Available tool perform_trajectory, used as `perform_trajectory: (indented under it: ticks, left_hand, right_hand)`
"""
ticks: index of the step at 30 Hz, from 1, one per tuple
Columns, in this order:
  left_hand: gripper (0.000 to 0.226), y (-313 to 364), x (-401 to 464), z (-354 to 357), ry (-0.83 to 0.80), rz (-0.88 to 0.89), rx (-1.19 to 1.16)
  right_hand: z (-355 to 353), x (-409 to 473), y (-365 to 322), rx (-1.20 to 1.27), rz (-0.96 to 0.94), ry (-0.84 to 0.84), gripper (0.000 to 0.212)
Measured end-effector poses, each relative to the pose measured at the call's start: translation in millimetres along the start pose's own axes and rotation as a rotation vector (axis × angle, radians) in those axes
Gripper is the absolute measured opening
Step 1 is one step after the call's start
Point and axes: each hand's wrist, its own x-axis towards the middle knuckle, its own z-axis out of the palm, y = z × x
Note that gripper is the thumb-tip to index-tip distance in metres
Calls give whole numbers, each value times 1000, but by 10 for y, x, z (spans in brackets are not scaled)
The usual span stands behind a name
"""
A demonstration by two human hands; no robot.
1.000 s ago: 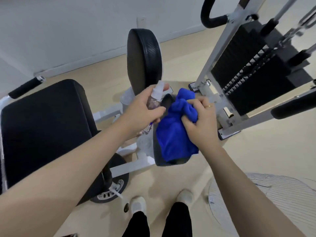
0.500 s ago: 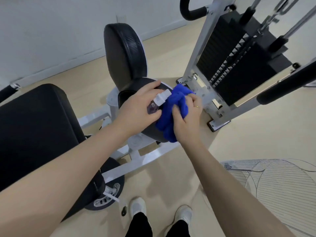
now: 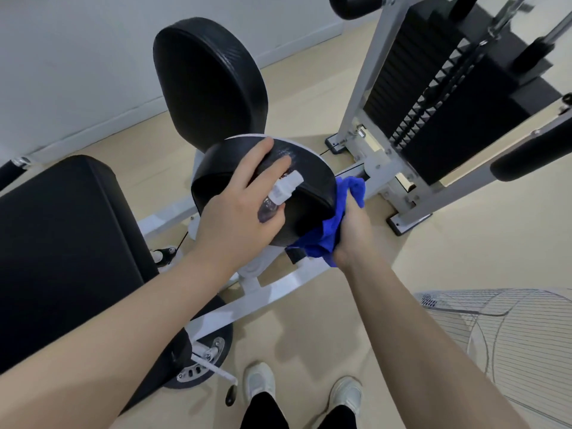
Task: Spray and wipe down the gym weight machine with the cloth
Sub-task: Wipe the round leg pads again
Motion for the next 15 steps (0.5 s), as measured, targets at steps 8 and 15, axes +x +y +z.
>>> perform_trajectory:
  ticks: [8, 15]
  left_hand:
    - [53, 41, 8, 117, 18, 11, 55]
    - [54, 53, 17, 151, -50, 48, 0]
  right_hand:
    - [-186, 32, 511, -178, 340, 71, 24]
    - [-116, -354, 164, 102, 57, 234, 24]
